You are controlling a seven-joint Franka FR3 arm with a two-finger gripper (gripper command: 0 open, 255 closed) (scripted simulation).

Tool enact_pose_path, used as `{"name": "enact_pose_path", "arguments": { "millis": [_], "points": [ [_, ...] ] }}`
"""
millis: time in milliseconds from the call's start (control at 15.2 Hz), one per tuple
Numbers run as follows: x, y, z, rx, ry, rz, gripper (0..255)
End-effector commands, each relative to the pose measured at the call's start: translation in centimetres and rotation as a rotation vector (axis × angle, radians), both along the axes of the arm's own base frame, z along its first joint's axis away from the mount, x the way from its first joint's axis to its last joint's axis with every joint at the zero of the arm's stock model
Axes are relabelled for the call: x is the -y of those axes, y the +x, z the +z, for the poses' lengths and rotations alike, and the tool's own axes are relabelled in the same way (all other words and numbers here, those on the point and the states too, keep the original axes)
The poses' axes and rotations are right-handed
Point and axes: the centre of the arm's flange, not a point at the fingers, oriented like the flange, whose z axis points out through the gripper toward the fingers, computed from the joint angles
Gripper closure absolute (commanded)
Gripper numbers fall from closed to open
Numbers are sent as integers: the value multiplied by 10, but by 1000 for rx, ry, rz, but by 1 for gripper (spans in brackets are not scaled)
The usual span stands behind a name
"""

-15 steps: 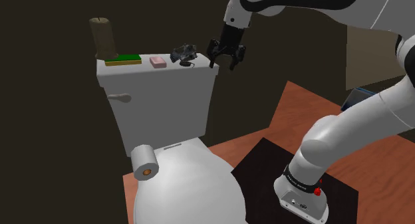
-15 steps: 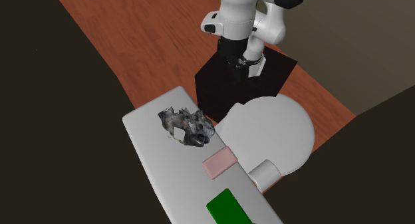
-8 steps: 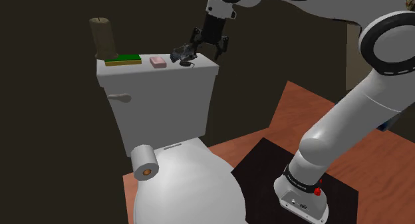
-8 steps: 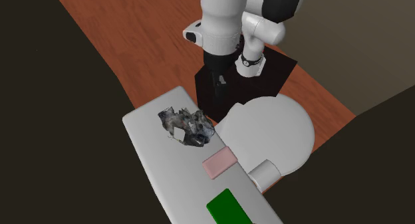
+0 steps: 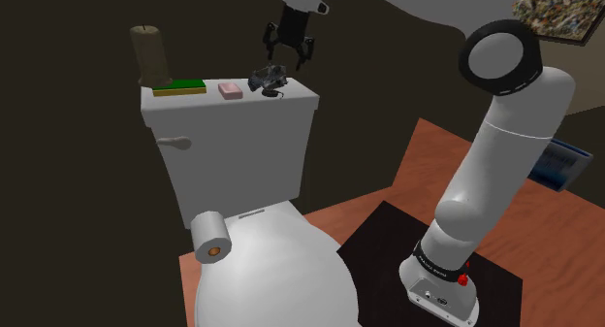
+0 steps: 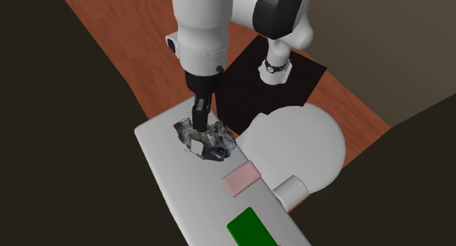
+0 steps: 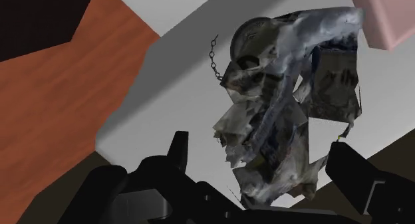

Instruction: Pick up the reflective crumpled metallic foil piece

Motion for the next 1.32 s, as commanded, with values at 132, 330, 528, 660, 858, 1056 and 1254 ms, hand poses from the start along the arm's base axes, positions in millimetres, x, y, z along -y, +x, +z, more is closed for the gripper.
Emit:
{"name": "enact_pose_path", "arguments": {
  "millis": [132, 330, 528, 660, 858, 1056, 1254],
  "points": [
    [21, 41, 13, 17, 6, -146, 0],
    [27, 51, 5, 21, 8, -180, 0],
    [27, 51, -10, 21, 8, -180, 0],
    [27, 51, -21, 21, 8, -180, 0],
    [27, 51, -24, 21, 8, -180, 0],
    [27, 51, -24, 21, 8, -180, 255],
    [27, 51, -24, 21, 8, -180, 255]
  ]
}}
